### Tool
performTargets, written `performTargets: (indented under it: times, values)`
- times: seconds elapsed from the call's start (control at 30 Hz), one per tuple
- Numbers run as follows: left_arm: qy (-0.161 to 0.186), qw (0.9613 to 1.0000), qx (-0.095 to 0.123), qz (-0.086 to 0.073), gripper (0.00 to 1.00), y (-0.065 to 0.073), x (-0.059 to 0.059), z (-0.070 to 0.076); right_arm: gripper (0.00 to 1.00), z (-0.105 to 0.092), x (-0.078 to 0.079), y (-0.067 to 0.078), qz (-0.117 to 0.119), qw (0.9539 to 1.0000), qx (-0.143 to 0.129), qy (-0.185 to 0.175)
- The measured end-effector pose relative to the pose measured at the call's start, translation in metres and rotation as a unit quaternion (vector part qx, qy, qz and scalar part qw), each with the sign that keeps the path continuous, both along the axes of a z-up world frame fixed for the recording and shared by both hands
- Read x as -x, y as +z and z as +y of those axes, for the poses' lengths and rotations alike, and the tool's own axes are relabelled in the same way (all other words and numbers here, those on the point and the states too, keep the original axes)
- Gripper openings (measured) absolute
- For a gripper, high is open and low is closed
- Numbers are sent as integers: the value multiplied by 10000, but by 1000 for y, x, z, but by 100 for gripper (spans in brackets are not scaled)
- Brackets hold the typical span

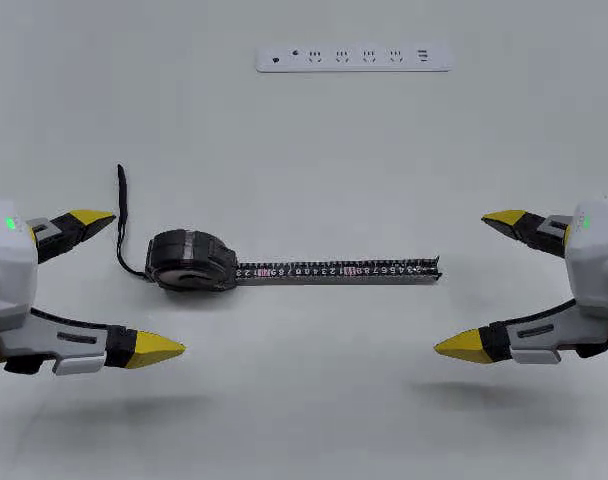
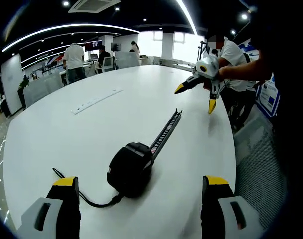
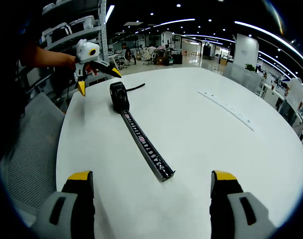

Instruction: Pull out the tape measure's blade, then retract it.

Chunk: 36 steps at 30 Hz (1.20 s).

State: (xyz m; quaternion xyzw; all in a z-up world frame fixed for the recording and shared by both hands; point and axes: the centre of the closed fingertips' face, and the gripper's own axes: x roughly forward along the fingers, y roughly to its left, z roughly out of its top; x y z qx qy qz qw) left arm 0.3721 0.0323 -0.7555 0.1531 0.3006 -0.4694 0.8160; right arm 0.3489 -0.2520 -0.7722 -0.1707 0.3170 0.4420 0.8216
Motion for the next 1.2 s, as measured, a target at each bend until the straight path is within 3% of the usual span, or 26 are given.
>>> performTargets:
  times: [0.33,0.5,0.73,0.97,1.2]
  values:
    - [377,9992,87,-118,100,5,4,2,100,2,7,7,-101,9994,-117,-311]
    - [632,9977,132,-210,100,8,15,-2,100,6,18,14,-230,9968,-301,-703]
    - [903,9948,243,-398,100,18,19,-7,100,10,24,20,-344,9942,-384,-944]
    - [1074,9931,363,-298,100,22,32,-15,100,22,34,25,-358,9920,-475,-1117]
    - [1413,9879,531,-347,100,28,41,-18,100,31,42,33,-366,9885,-622,-1332]
